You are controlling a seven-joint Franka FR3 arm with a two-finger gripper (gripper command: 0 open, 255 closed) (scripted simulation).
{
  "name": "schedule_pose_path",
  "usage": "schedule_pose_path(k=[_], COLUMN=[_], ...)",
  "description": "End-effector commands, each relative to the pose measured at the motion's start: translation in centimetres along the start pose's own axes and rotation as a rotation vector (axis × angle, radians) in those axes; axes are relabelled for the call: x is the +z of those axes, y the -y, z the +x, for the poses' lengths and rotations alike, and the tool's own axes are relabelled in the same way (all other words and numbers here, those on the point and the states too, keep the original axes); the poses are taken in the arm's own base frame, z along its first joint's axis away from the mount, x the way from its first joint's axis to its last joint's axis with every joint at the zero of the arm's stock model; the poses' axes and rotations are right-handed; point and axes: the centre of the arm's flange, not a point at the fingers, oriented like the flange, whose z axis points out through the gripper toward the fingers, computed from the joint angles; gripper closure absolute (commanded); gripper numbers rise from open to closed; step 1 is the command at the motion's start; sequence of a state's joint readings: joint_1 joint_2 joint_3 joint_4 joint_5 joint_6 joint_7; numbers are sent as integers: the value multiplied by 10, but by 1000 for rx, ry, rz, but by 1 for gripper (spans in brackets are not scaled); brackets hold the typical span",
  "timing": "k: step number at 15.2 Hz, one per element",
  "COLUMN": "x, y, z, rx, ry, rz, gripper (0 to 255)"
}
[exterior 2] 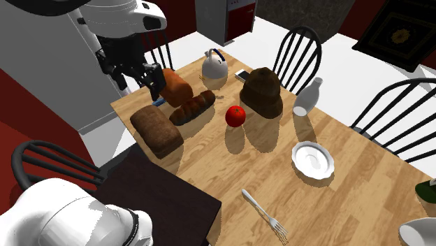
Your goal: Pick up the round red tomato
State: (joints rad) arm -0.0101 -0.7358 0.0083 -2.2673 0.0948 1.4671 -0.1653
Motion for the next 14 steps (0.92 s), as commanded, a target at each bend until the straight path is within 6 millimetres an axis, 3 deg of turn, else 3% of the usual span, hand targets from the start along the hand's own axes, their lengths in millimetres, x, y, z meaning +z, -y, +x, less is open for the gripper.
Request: schedule_pose_path(k=[1, 14], x=[0, 100], y=[0, -76], z=[0, 112], rx=[0, -6], ry=[0, -32], rz=[0, -3], gripper=[0, 0])
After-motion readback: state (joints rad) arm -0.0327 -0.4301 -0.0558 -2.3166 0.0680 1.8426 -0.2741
